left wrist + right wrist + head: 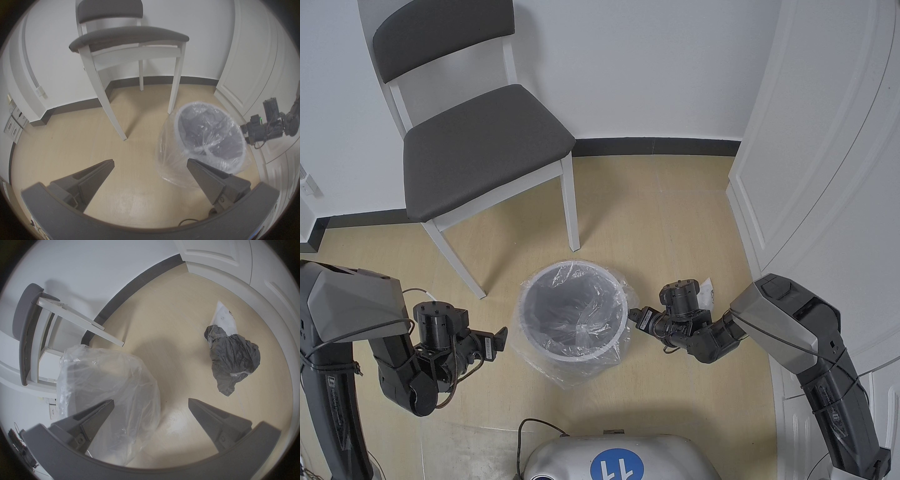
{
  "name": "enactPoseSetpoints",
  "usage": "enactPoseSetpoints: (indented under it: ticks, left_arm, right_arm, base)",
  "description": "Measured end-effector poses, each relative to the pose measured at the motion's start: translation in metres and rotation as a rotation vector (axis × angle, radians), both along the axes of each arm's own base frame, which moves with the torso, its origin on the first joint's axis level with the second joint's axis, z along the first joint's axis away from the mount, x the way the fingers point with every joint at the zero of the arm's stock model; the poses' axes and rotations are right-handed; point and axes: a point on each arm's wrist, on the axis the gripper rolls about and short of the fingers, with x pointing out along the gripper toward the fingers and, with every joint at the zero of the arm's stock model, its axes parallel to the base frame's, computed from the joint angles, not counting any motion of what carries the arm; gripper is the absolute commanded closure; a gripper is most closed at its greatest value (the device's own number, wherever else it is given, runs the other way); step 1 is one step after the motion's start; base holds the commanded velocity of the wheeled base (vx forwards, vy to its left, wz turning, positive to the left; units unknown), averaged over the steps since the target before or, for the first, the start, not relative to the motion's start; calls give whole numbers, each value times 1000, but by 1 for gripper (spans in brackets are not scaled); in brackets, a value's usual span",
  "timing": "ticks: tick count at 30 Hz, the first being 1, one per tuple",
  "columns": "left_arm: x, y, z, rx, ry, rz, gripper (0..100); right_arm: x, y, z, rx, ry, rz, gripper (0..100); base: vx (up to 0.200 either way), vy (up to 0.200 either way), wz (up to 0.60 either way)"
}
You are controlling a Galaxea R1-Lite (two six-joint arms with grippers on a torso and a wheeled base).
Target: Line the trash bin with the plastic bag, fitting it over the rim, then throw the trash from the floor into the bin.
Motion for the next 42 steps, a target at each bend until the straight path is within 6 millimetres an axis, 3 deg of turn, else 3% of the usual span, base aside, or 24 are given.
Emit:
enactPoseSetpoints:
  ticks: [4,15,24,34,42]
  left_arm:
    - [5,1,-16,-4,24,-11,0]
    - [56,-2,-62,5,22,-38,0]
    - [104,-7,-74,22,41,-25,0]
    - [148,9,-75,113,102,67,0]
    - [156,23,-82,126,68,137,0]
  right_arm:
    - [1,0,0,5,1,-3,0]
    - [1,0,-1,9,1,-8,0]
    - [1,0,-1,4,-9,-23,0]
    - [1,0,-1,-17,-19,-50,0]
    - [-7,-6,-7,-143,-18,-41,0]
  base:
    - [0,0,0]
    - [0,0,0]
    - [0,0,0]
    - [0,0,0]
    - [0,0,0]
